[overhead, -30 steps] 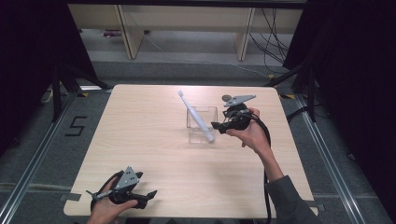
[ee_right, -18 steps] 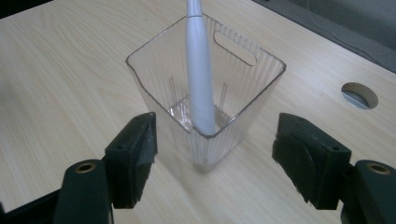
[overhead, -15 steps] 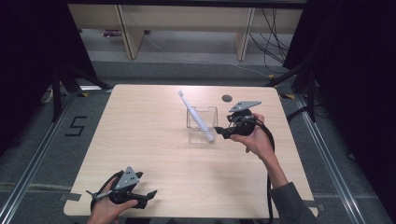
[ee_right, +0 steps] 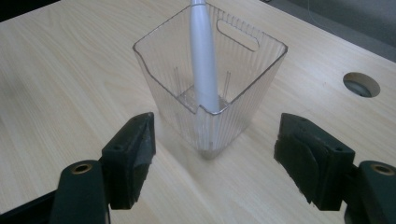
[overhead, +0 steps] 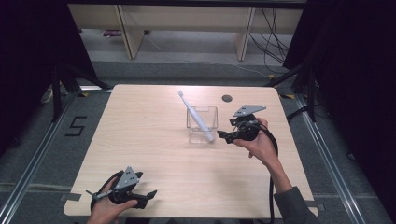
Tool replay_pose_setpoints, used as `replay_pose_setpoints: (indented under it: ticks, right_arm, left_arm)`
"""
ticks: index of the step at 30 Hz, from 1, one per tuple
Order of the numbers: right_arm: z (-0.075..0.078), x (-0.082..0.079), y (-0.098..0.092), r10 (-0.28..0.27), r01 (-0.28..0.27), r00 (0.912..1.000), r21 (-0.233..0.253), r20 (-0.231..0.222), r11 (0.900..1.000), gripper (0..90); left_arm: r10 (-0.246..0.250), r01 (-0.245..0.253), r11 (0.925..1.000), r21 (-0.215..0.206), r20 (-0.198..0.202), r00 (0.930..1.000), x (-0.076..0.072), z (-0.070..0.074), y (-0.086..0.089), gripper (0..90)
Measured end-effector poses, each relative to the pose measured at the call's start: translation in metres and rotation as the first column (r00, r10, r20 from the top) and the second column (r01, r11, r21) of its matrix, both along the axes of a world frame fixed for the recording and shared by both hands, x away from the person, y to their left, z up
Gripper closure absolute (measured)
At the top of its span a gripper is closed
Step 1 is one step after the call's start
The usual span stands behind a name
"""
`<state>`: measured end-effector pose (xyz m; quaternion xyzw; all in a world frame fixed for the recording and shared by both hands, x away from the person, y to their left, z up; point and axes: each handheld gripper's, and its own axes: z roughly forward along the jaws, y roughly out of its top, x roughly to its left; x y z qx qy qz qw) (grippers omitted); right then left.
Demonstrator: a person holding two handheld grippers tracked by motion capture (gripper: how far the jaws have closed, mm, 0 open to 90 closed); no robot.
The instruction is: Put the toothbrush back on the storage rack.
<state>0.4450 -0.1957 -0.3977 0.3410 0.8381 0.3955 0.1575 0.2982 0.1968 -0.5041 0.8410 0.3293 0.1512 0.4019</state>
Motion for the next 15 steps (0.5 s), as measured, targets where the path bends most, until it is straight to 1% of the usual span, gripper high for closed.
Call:
replay_pose_setpoints:
  ticks: [1,2,4,5,6,7,8,11,12,13,14,15]
  right_arm:
    - [0.000,0.000,0.000,0.000,0.000,1.0000,0.000,0.000,1.000,29.3]
    - [0.000,-0.002,0.000,-0.016,0.016,0.9997,0.010,-0.019,1.000,29.3]
    - [-0.001,-0.004,-0.001,-0.008,0.009,0.9996,0.012,-0.026,1.000,29.1]
    - [-0.002,-0.007,-0.001,-0.022,0.023,0.9992,0.022,-0.034,0.999,28.8]
    - [-0.002,-0.007,-0.001,-0.022,0.023,0.9992,0.022,-0.034,0.999,28.8]
    - [-0.002,-0.007,-0.003,-0.016,0.016,0.9997,0.019,-0.018,1.000,28.6]
    - [-0.004,-0.008,-0.005,-0.006,0.006,0.9999,0.018,-0.014,1.000,28.2]
    - [-0.005,-0.011,-0.006,-0.017,0.018,0.9996,0.029,-0.021,0.999,28.1]
    - [-0.007,-0.012,-0.009,-0.006,0.006,1.0000,0.025,-0.007,1.000,27.5]
    - [-0.007,-0.012,-0.009,-0.006,0.006,1.0000,0.025,-0.007,1.000,27.5]
    - [-0.007,-0.015,-0.011,-0.020,0.021,0.9996,0.031,-0.019,0.999,27.3]
    - [-0.007,-0.015,-0.011,-0.020,0.021,0.9996,0.031,-0.019,0.999,27.3]
  left_arm:
    - [0.000,0.000,1.0000,0.000,0.000,1.0000,0.000,0.000,0.000,15.1]
    - [-0.007,0.007,0.9997,0.022,0.003,1.0000,0.001,0.001,0.001,15.1]
    - [-0.005,0.005,0.9998,0.017,0.006,1.0000,0.001,0.000,0.001,15.1]
    - [-0.004,0.004,0.9999,0.015,0.002,1.0000,0.000,0.001,0.001,15.1]
    - [-0.004,0.004,0.9999,0.015,0.002,1.0000,0.000,0.001,0.001,15.1]
    - [0.004,-0.005,0.9999,0.013,0.010,0.9999,0.000,0.000,0.001,15.1]
    - [0.001,-0.002,0.9999,0.011,0.008,1.0000,0.000,0.000,0.001,15.1]
    - [0.003,-0.003,0.9999,0.013,0.010,0.9999,0.000,0.000,0.001,15.1]
    - [0.003,-0.003,1.0000,0.006,0.015,0.9999,0.000,0.000,0.000,15.1]
    - [0.003,-0.003,1.0000,0.006,0.015,0.9999,0.000,0.000,0.000,15.1]
    - [0.001,-0.001,1.0000,0.007,0.013,0.9999,0.000,0.000,0.001,15.1]
    - [0.003,-0.003,0.9999,0.013,0.010,0.9999,0.000,0.000,0.001,15.1]
